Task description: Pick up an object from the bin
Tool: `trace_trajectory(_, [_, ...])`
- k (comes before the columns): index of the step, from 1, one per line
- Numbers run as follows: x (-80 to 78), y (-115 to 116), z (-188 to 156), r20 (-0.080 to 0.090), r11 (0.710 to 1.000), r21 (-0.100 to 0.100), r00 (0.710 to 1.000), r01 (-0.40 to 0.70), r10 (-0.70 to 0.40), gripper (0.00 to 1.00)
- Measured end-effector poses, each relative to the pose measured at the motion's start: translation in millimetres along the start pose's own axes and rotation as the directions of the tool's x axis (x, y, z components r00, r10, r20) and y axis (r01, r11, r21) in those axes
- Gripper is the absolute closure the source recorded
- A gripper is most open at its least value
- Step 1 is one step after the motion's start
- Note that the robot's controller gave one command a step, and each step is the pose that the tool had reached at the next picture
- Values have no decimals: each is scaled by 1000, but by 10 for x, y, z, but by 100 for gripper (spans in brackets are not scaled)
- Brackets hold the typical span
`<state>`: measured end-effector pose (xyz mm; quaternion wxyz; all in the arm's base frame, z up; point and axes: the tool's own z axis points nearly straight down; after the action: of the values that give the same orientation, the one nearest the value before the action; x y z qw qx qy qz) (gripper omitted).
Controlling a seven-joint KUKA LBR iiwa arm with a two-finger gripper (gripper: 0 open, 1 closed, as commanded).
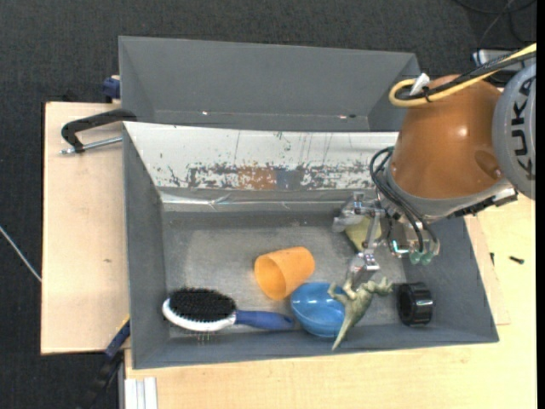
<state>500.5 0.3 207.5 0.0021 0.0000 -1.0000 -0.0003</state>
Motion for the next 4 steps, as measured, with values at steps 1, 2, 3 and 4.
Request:
trace_trajectory(1, [-28, -145, 1333, 30, 979, 5, 978, 206, -206, 0])
trace_trajectory(2, [-17, -752, 1057, 15, 1000, 2, 1000, -13, 13, 0])
trace_trajectory(3, [-770, -874, 979, 15, 1000, 1, 1000, 18, -18, 0])
trace_trajectory(4, [-1028, -1419, 1324, 1, 997, -16, 997, -72, 72, 0])
